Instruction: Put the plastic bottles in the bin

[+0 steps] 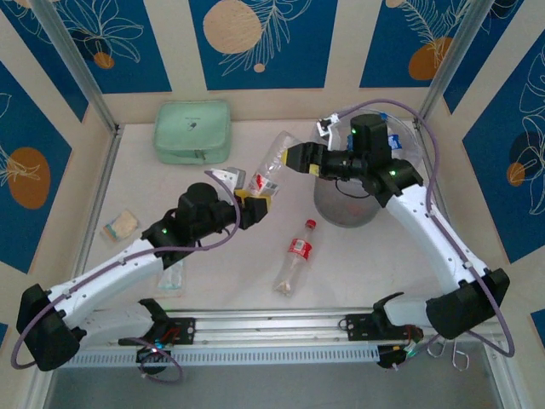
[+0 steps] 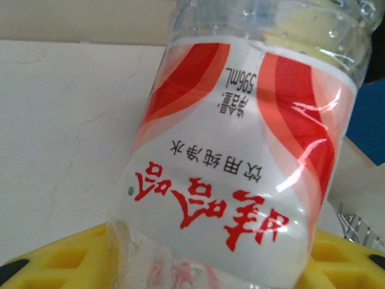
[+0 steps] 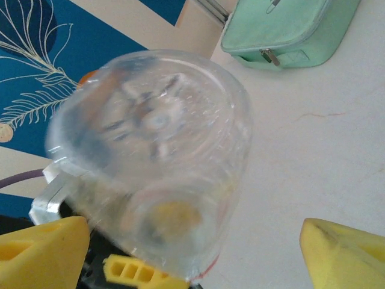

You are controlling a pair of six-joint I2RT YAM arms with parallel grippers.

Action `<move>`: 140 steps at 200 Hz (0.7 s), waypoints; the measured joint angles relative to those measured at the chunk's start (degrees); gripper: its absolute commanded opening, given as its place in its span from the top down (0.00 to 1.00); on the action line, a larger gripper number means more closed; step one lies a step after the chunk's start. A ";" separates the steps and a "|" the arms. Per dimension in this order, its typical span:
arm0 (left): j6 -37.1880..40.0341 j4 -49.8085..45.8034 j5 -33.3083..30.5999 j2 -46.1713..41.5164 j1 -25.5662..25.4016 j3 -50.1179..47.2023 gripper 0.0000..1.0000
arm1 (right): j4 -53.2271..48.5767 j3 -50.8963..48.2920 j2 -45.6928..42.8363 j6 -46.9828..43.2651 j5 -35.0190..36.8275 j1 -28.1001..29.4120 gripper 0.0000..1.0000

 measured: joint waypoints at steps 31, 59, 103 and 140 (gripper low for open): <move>-0.22 2.43 2.56 2.40 0.07 0.00 0.48 | 2.36 0.70 1.33 1.18 0.35 0.26 0.25; -0.66 4.39 3.30 3.80 0.39 0.02 0.45 | 1.99 2.58 2.82 1.81 0.94 0.26 0.46; -0.26 4.74 4.24 3.80 0.39 0.07 0.09 | -1.49 7.67 4.70 -0.26 2.95 0.33 0.54; 0.46 2.45 4.02 2.75 0.33 0.00 0.00 | -8.02 18.97 5.53 -5.53 7.08 -3.63 0.61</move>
